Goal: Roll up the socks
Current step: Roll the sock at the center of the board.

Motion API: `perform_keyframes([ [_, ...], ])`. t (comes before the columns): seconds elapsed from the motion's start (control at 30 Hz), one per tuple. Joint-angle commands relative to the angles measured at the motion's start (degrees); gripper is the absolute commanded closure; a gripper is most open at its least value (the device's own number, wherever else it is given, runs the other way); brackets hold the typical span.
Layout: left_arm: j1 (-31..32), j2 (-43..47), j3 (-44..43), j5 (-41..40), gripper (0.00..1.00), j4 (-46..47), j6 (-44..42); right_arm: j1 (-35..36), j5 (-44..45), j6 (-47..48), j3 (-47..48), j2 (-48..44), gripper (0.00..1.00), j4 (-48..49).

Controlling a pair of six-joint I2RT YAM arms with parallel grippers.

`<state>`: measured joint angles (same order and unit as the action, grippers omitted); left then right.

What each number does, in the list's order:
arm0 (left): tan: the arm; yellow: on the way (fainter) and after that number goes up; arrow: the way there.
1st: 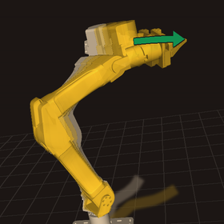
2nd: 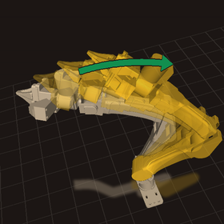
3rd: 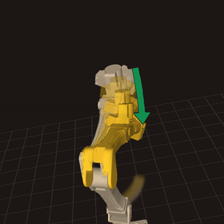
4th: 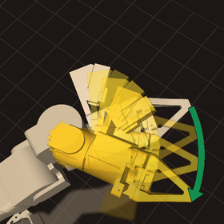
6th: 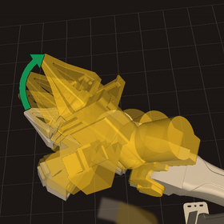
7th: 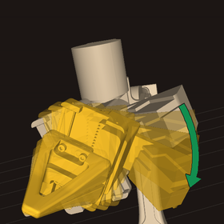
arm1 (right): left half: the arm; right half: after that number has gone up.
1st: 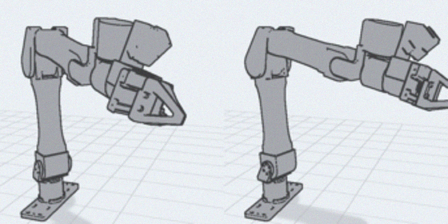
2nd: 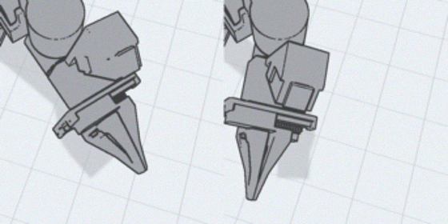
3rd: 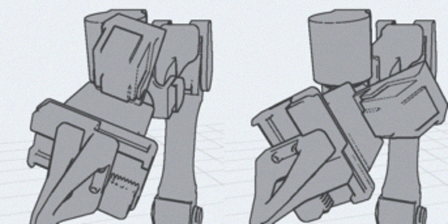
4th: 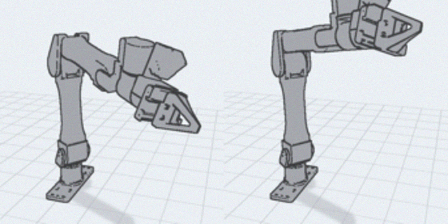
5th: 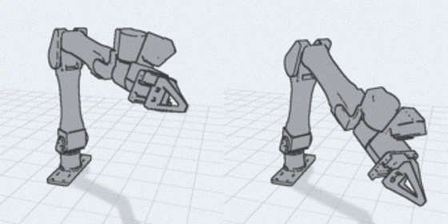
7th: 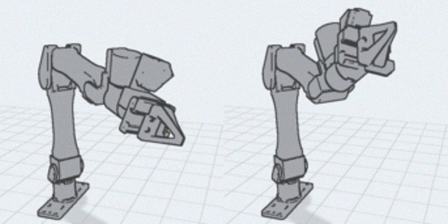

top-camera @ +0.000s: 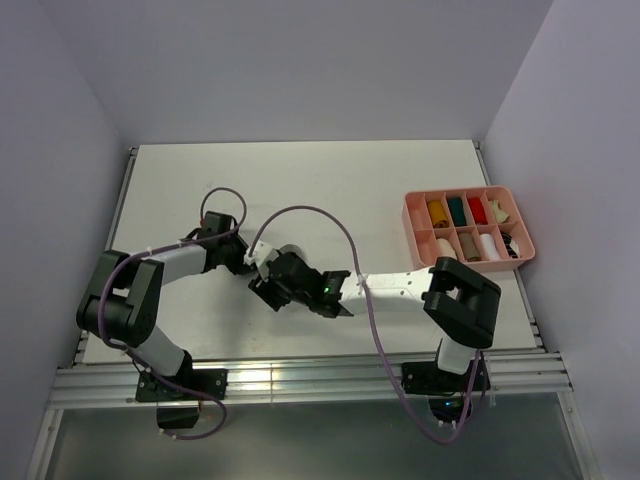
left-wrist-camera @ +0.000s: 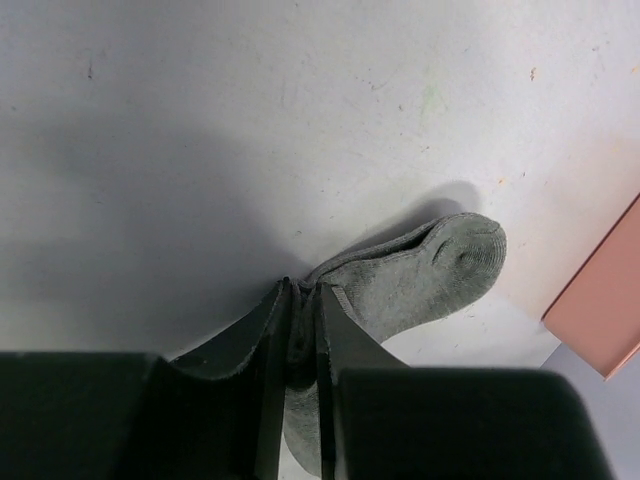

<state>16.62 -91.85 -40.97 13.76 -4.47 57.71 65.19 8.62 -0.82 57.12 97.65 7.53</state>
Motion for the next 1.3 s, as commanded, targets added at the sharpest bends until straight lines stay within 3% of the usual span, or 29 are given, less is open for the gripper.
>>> perform_keyframes([
  [0.0,0.3,-3.4,0.0,-2.6,0.97,-9.5,-3.7,2.6,13.0,5.9,0.8,0.7,0.35,2.0],
  [0.23,0.3,-3.6,-2.0,-3.2,0.97,-11.4,-5.7,4.2,19.6,9.9,2.8,6.0,0.35,4.2],
  [0.33,0.3,-3.4,-2.5,-4.1,0.96,-12.3,-6.7,4.0,17.5,8.2,3.4,4.6,0.35,3.5],
  [0.5,0.3,-3.4,-2.5,-4.7,0.96,-12.4,-7.1,1.0,2.7,0.9,4.0,-2.1,0.35,0.0],
  [0.63,0.6,-3.1,-3.0,-5.8,0.96,-12.8,-7.5,-5.1,-11.2,-11.2,5.4,-4.7,0.35,-3.6],
  [0.8,1.0,-1.9,-2.8,-6.6,0.96,-12.6,-7.6,-13.6,-15.6,-21.7,7.4,-2.1,0.38,-5.9],
  [1.03,1.3,-1.0,-2.3,-6.9,0.97,-12.2,-7.4,-16.5,-26.4,-30.8,5.5,4.2,0.41,-2.4],
  [1.27,1.6,0.5,-1.2,-7.4,0.98,-11.6,-6.9,-17.2,-31.4,-34.6,5.9,9.0,0.45,-1.6],
])
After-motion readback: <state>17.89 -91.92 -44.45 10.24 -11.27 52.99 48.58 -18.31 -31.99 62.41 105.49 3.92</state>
